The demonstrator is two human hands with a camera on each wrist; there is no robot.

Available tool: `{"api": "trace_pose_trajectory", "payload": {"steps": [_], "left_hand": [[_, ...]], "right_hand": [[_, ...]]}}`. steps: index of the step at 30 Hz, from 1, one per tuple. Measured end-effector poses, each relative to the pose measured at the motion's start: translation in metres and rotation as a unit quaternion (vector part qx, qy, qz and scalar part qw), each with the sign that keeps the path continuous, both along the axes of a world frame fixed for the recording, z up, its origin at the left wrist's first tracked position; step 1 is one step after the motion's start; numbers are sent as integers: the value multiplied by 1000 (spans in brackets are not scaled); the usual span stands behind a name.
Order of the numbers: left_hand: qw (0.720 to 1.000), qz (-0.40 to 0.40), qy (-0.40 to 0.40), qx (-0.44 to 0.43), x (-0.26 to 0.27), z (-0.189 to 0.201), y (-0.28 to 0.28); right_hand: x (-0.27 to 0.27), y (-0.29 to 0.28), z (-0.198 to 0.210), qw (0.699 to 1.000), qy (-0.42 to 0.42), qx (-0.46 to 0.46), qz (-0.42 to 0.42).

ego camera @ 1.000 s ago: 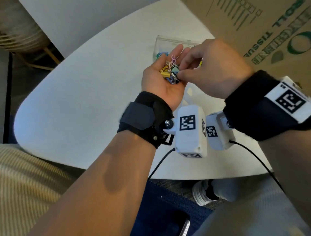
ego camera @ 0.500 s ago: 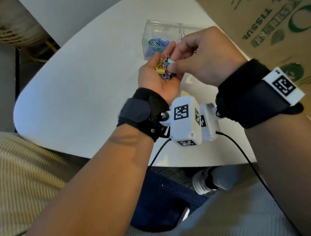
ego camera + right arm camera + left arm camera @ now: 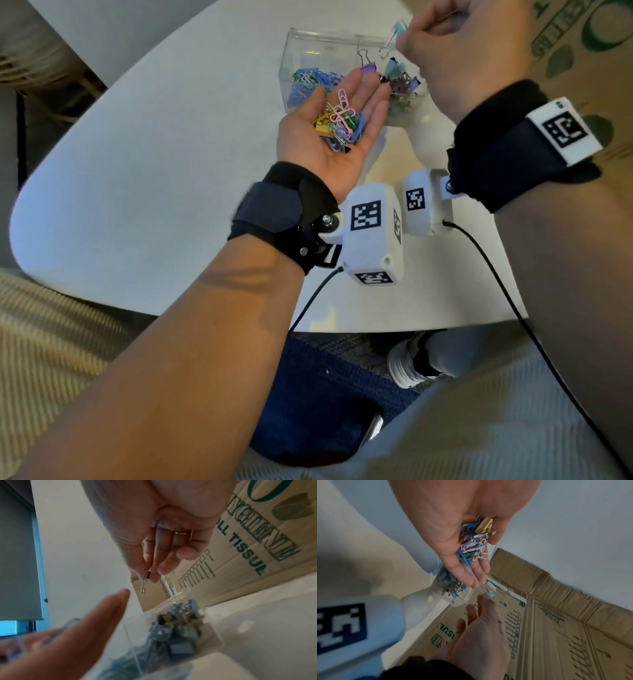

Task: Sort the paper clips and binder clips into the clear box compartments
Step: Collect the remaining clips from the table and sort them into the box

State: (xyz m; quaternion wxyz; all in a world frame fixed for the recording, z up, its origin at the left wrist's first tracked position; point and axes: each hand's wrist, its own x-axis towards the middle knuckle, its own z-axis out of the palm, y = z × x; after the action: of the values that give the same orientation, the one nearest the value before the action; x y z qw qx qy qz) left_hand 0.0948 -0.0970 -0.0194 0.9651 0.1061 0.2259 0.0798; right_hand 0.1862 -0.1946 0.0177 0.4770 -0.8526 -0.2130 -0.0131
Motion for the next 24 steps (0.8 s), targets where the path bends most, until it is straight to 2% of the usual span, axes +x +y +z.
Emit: {"api": "trace_pose_trajectory", "payload": {"steps": [5, 7, 10, 12, 15, 19, 24], "left_hand": [[1000, -12, 5, 10, -1, -5, 2], [1000, -10, 8, 7, -1, -8, 3], [1000, -1, 30, 7, -2, -9, -1], [998, 10, 55, 10, -3, -8, -3], [997, 24, 75, 13, -3, -6, -4], [997, 17, 75, 8, -6, -3, -6], [997, 20, 71, -12, -4, 7, -5]], "right_hand": [[-4, 2, -6, 995, -38, -84, 27], [-13, 5, 3, 990, -34, -109, 82], [-27, 11, 15, 965, -21, -194, 178], [-33, 15, 18, 944, -31, -257, 204], [-38, 21, 14, 926, -47, -305, 217], [-44, 23, 11, 928, -59, -308, 200], [-46, 19, 15, 944, -63, -269, 180]]}}
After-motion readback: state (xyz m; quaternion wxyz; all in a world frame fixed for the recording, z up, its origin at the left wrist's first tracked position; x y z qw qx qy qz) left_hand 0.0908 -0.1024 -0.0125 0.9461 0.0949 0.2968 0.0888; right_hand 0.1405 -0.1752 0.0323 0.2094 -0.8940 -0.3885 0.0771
